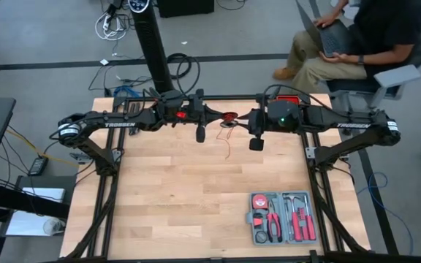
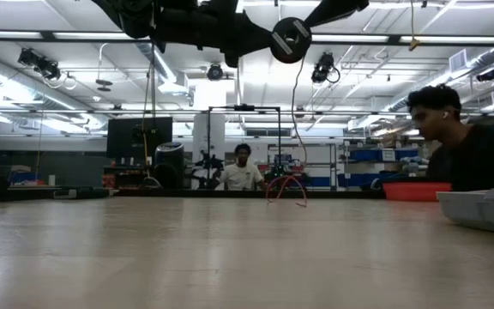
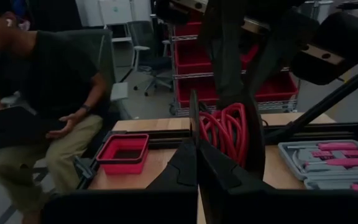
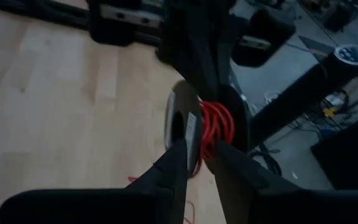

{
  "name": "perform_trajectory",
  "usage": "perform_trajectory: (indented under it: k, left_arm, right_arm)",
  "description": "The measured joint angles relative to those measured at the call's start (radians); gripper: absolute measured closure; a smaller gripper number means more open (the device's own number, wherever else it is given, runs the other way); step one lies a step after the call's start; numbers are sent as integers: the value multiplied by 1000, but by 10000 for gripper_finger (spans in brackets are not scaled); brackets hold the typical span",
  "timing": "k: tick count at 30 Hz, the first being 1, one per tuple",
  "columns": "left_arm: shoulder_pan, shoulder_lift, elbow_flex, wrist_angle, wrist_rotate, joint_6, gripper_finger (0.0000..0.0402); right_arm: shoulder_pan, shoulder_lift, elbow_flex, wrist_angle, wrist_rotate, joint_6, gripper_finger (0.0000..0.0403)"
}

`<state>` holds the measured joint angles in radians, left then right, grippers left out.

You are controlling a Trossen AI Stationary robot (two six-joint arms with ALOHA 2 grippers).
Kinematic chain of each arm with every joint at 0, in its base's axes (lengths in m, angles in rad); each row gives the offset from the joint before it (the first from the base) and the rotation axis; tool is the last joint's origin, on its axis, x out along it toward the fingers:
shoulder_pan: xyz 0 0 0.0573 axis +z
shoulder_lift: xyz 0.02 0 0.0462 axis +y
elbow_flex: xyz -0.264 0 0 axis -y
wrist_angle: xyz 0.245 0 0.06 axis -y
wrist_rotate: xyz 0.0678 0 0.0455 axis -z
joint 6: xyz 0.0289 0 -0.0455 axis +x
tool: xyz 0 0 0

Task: Coil cords
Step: Coil the wire

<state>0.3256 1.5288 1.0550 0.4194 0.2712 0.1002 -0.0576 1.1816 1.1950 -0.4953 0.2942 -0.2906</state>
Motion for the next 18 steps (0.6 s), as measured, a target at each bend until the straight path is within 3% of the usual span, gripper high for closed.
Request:
perform_trajectory:
  k: [10,15,18]
  left_arm:
    - [0,0,-1,31,6,21,399]
    - [-9,2,-3,25,-4,23,398]
    - [-10,2,-3,26,-6,21,398]
  right_arm:
    - [-37,50,1,89,-101,-18,330]
    - [-44,75,1,86,-107,-35,389]
    - [-44,73,1,93,-103,-25,395]
